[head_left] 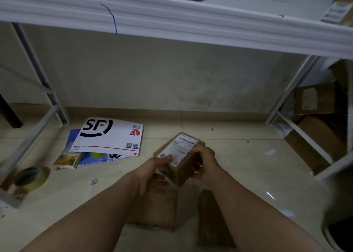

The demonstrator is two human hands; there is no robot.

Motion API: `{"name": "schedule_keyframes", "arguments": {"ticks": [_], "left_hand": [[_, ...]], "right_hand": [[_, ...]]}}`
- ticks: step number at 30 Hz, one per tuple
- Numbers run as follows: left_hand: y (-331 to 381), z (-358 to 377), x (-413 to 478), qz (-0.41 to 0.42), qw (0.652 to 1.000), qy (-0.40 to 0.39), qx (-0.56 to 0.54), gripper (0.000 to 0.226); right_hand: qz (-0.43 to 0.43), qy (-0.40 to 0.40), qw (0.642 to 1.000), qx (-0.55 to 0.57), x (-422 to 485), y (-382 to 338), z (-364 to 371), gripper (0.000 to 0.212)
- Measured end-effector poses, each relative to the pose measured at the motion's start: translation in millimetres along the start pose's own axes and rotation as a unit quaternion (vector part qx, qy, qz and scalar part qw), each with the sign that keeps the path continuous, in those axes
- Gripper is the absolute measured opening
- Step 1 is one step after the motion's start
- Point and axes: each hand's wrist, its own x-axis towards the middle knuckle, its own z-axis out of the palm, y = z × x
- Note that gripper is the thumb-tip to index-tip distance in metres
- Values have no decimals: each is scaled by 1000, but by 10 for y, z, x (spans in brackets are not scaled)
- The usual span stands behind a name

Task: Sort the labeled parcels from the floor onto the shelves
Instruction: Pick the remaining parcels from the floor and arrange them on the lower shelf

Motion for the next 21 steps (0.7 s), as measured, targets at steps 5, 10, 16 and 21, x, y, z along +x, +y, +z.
{"name": "schedule_keyframes", "arguments": {"ticks": [5,10,16,21], "left_hand": [[102,51,-38,73,994,23,-83,52],[191,28,-114,144,988,40,-37,59],[241,-44,-143,156,986,44,-33,74],[249,-91,-207,149,987,52,43,79]], "right_hand": [[17,-95,993,65,-34,-15,-76,41],[17,-45,998,-44,-10,-129,-101,22],[12,-86,993,-83,-31,-320,-107,55],[-35,-110,973,-202,-111,-362,-94,71]]}}
